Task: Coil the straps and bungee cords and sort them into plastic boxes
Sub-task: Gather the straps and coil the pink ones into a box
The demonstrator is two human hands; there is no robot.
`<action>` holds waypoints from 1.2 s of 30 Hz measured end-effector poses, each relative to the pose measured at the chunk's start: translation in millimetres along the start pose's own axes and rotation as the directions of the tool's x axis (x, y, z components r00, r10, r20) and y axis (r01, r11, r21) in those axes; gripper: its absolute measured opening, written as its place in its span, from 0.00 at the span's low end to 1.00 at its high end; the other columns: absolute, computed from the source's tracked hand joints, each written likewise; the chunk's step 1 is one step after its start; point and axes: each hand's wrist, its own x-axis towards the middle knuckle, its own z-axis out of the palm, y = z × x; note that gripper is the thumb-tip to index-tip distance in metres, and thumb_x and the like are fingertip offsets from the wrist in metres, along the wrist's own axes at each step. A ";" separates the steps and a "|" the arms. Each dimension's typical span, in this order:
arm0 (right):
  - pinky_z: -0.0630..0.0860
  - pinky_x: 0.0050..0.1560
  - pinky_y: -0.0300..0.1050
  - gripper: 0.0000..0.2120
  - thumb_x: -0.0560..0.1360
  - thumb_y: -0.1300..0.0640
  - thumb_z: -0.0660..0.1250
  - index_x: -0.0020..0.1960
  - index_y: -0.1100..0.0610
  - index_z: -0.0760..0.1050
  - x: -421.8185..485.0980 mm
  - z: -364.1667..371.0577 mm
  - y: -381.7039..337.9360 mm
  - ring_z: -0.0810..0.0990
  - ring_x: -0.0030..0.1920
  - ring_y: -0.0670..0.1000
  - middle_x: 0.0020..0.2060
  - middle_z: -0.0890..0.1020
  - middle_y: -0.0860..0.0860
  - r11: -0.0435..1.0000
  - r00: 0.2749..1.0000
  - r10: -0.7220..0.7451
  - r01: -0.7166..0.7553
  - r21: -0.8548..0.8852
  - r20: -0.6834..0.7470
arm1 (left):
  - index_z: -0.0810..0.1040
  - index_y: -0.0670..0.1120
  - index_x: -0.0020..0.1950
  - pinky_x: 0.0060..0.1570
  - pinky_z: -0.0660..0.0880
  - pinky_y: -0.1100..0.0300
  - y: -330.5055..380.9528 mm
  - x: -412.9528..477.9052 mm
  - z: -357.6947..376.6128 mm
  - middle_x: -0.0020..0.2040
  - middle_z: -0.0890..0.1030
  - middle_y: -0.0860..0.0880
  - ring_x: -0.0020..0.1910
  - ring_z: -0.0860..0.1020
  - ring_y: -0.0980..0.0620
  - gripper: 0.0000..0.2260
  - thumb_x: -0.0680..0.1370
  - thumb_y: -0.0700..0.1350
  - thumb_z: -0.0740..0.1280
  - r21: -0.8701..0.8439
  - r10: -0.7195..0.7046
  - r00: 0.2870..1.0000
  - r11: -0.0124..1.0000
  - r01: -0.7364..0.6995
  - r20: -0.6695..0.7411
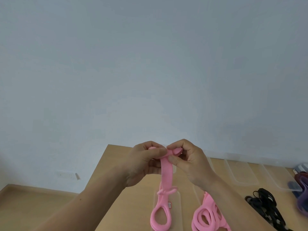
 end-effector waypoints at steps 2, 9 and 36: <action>0.81 0.51 0.46 0.17 0.74 0.69 0.71 0.47 0.45 0.81 -0.4 1.2 0.9 0.82 0.45 0.52 0.41 0.83 0.48 0.999 1.000 -0.007 0.006 -0.035 -0.020 | 0.79 0.40 0.47 0.41 0.80 0.53 -2.2 0.4 0.8 0.46 0.84 0.39 0.41 0.83 0.43 0.05 0.75 0.40 0.72 -0.010 -0.002 1.000 1.000 0.001 -0.010; 0.78 0.47 0.40 0.07 0.69 0.57 0.74 0.46 0.48 0.82 -2.4 1.2 -2.4 0.82 0.45 0.48 0.43 0.83 0.50 0.988 0.991 0.129 -0.131 0.078 0.031 | 0.78 0.37 0.50 0.42 0.81 0.54 -8.0 2.4 -4.2 0.44 0.84 0.40 0.42 0.84 0.41 0.08 0.74 0.33 0.73 0.014 0.052 0.996 0.999 -0.051 -0.071; 0.81 0.46 0.41 0.10 0.73 0.55 0.75 0.47 0.41 0.78 0.3 10.9 7.1 0.83 0.45 0.46 0.44 0.83 0.44 0.995 0.997 -0.002 -0.005 -0.101 -0.074 | 0.73 0.36 0.58 0.44 0.81 0.48 0.1 2.4 -13.6 0.49 0.84 0.35 0.42 0.82 0.39 0.17 0.75 0.44 0.73 0.174 -0.026 0.999 0.985 0.022 0.020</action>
